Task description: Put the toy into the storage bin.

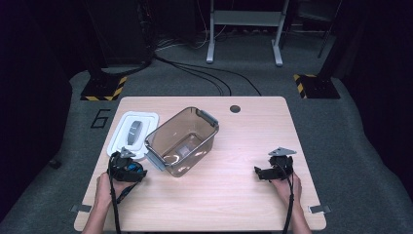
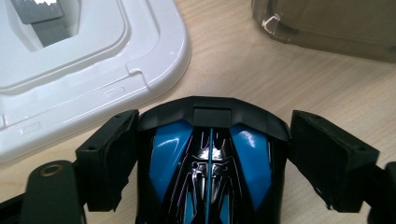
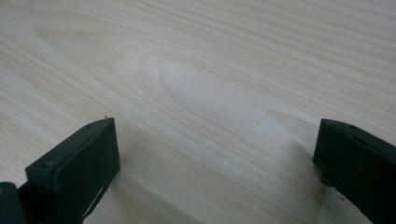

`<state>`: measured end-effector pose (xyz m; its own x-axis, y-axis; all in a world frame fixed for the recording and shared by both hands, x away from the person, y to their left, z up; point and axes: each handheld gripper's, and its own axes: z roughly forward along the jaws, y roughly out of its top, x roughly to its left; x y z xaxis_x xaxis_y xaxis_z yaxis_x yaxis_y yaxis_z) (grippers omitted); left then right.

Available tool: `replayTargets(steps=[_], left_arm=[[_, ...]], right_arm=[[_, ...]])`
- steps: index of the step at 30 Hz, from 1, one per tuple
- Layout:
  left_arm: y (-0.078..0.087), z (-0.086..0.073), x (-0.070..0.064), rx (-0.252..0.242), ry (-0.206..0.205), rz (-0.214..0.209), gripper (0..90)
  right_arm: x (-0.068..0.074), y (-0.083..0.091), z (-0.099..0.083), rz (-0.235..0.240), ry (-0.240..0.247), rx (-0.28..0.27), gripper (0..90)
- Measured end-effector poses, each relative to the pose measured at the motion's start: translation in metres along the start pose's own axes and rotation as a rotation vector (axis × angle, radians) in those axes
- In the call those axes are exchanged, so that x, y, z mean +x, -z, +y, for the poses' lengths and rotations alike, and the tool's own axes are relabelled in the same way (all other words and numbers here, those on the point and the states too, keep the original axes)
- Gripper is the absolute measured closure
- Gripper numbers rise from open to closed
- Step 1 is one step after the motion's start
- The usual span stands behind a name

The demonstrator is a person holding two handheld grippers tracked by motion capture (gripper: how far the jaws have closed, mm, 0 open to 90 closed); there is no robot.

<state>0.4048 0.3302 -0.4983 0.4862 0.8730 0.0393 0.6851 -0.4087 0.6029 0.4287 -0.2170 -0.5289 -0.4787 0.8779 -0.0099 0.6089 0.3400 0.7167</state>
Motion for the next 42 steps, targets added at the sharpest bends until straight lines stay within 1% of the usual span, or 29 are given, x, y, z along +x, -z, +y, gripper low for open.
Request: replayTargets(steps=[2,3,4,6,7,9,12,15,17,18,19,21,22,25,27,30,31,32,33,35,36,38,39,40,41,42], left_arm=[[0.0,-0.001,0.001,-0.001,0.008,-0.002,20.3],[0.0,-0.001,0.002,-0.006,0.016,0.004,23.3],[0.0,-0.001,0.002,-0.009,0.019,0.003,23.8],[0.0,-0.002,0.003,-0.003,0.026,0.0,23.8],[0.0,-0.002,0.002,-0.001,0.029,0.001,23.6],[-0.001,-0.002,0.003,0.0,0.046,0.0,23.4],[-0.003,-0.002,0.002,0.002,0.052,-0.003,23.2],[-0.003,-0.002,0.001,0.003,0.039,0.01,24.0],[-0.003,-0.002,0.001,0.009,0.037,0.014,24.2],[-0.002,-0.002,0.0,0.002,0.024,0.022,24.5],[-0.002,-0.002,0.0,0.002,0.024,0.022,24.5],[-0.002,-0.003,-0.002,-0.005,0.009,0.032,24.6],[-0.001,-0.004,-0.003,-0.026,0.007,0.036,24.7],[0.001,-0.005,-0.002,-0.031,0.007,0.038,24.8],[0.004,-0.005,0.0,-0.053,0.015,0.03,24.8],[0.006,-0.004,0.001,-0.058,0.021,0.032,24.9],[0.007,-0.003,0.001,-0.058,0.028,0.024,24.9],[0.007,-0.003,0.001,-0.065,0.028,0.026,24.9],[0.008,-0.003,0.002,-0.072,0.028,0.023,24.9],[0.011,-0.003,0.001,-0.1,0.029,0.038,24.9],[0.011,-0.003,0.001,-0.1,0.029,0.038,25.0],[0.015,-0.003,0.001,-0.119,0.032,0.039,24.9],[0.017,-0.004,0.001,-0.142,0.034,0.048,25.0],[0.017,-0.004,0.001,-0.142,0.034,0.048,25.0],[0.019,-0.003,0.002,-0.146,0.038,0.044,25.0],[0.02,-0.003,0.002,-0.162,0.046,0.047,25.0]], right_arm=[[0.0,0.0,0.0,0.0,0.0,0.0,0.0],[0.001,0.0,0.0,-0.001,-0.011,0.005,0.0],[0.001,0.0,0.0,-0.001,-0.011,0.006,0.0],[0.0,0.0,0.0,0.001,-0.005,0.001,0.0],[0.001,0.001,0.0,0.001,-0.013,0.005,0.0],[0.001,0.001,0.0,-0.001,-0.012,0.005,0.0],[0.001,0.001,0.0,0.001,-0.017,0.004,0.0],[0.001,0.001,0.0,0.001,-0.016,0.003,0.2],[0.001,0.001,0.0,0.0,-0.016,0.001,0.2],[0.001,0.001,0.0,0.001,-0.017,0.002,0.3],[0.001,0.001,0.0,0.001,-0.017,0.002,0.3],[0.001,0.001,0.0,0.001,-0.018,0.002,0.4],[0.001,0.001,0.0,0.0,-0.018,0.001,0.5],[0.001,0.001,0.0,0.001,-0.02,0.003,0.5],[0.001,0.001,0.0,0.001,-0.019,0.002,0.6],[0.001,0.001,0.0,0.0,-0.017,0.002,0.7],[0.001,0.001,0.0,-0.001,-0.019,0.001,0.7],[0.001,0.001,0.0,-0.001,-0.019,0.001,0.7],[0.001,0.001,0.0,-0.001,-0.019,0.001,0.7],[0.001,0.001,0.0,0.0,-0.021,0.001,0.8],[0.001,0.001,0.0,0.0,-0.021,0.001,0.8],[0.001,0.001,0.0,-0.001,-0.021,0.001,0.8],[0.001,0.001,0.0,-0.001,-0.022,0.001,0.9],[0.001,0.001,0.0,-0.001,-0.022,0.001,0.9],[0.001,0.001,0.0,-0.001,-0.023,0.001,0.9],[0.001,0.001,0.0,-0.001,-0.023,0.001,0.9]])
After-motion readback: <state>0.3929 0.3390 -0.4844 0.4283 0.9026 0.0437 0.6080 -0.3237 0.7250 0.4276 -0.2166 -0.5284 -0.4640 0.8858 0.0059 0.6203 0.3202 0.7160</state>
